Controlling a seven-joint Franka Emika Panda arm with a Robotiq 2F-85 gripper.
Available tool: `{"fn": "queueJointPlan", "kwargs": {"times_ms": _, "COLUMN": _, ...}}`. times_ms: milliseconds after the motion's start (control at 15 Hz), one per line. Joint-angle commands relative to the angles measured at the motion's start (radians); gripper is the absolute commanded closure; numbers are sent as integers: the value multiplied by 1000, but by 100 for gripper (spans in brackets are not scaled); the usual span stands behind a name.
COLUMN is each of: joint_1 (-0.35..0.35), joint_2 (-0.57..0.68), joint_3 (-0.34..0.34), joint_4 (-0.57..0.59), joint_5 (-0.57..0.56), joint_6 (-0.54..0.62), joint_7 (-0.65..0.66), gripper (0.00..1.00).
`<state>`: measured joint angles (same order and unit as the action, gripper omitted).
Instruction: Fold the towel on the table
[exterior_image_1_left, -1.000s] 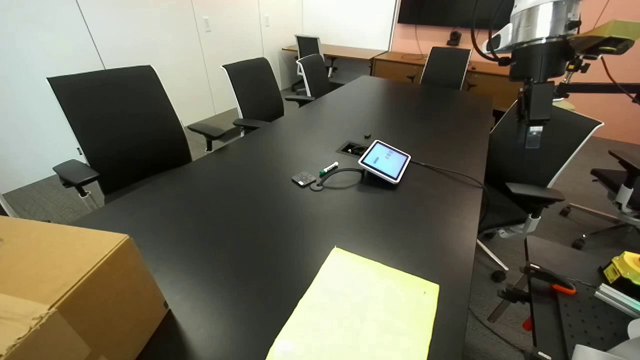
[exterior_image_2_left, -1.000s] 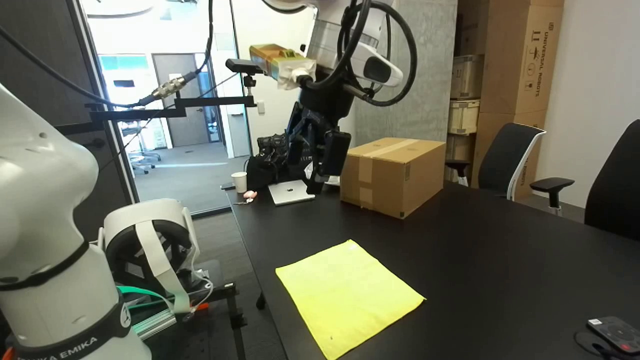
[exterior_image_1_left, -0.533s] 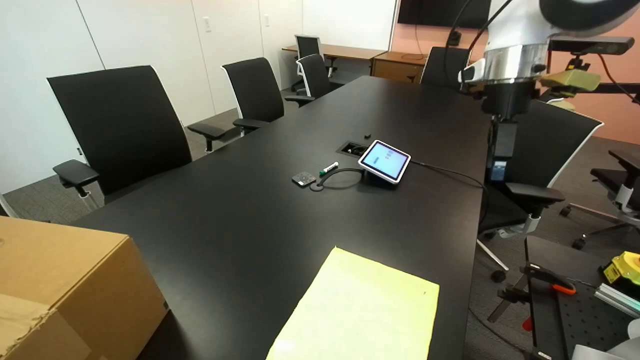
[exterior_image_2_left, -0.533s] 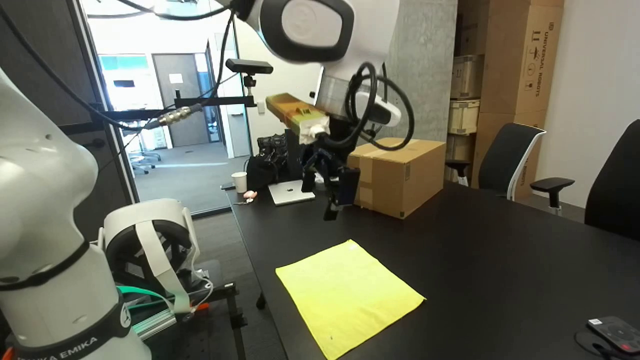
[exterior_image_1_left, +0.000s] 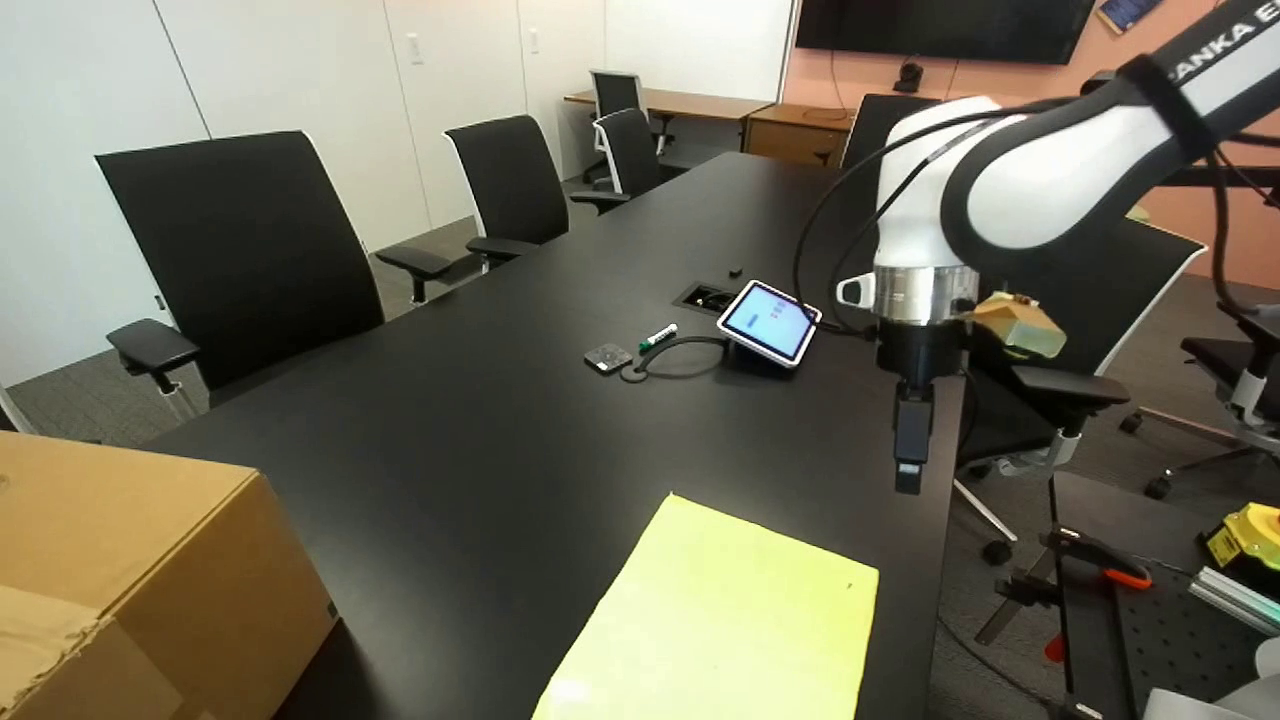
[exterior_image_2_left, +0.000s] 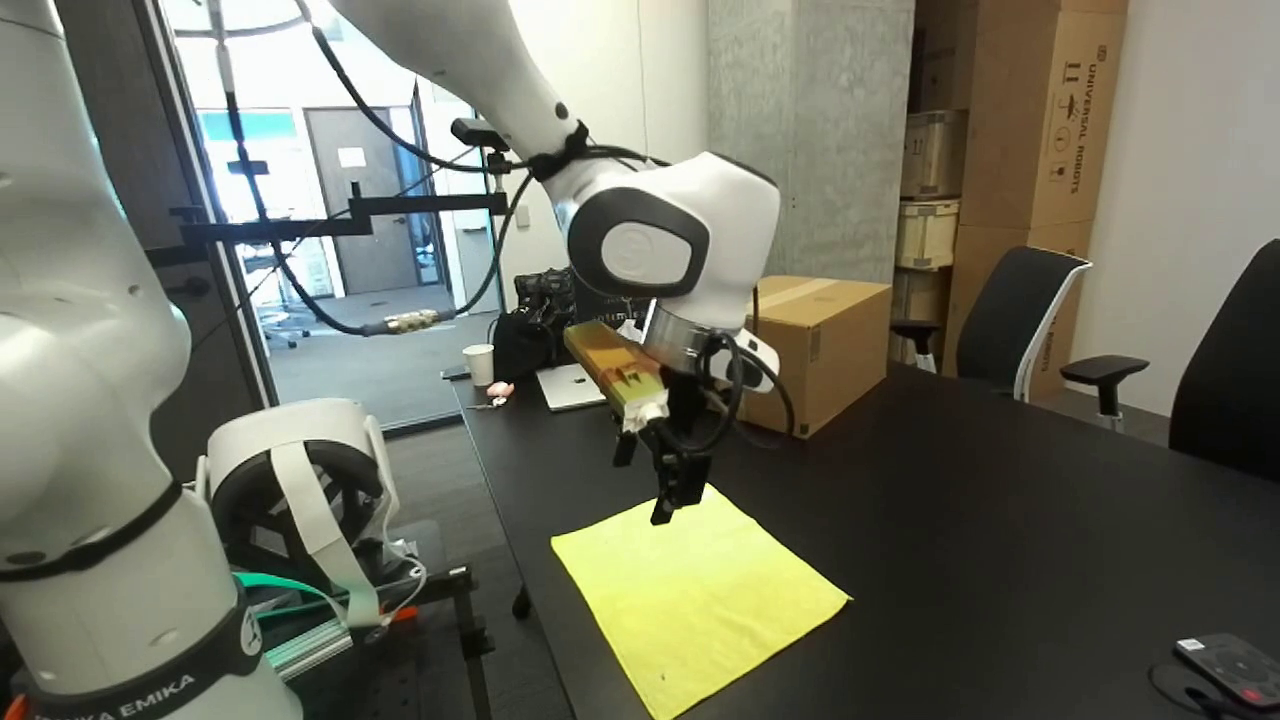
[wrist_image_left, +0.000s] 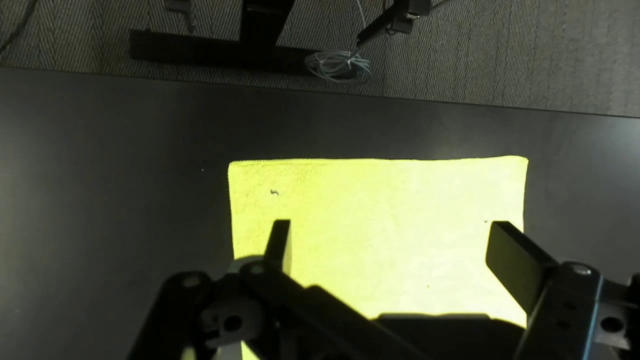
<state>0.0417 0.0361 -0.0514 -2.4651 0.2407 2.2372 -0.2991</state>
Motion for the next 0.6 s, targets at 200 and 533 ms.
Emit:
{"fn": "queueJointPlan", "kwargs": {"times_ms": 200, "joint_1": -36, "joint_2": 233, "joint_3": 68, "joint_4": 79, "joint_5": 90, "joint_6": 117, "joint_7": -15, "gripper": 0}}
{"fn": "queueJointPlan", "kwargs": {"times_ms": 533, "joint_1": -79, "joint_2": 387, "joint_3": 109, "joint_4": 117, "joint_5": 114, "joint_6": 200, "joint_7": -15, "gripper": 0}}
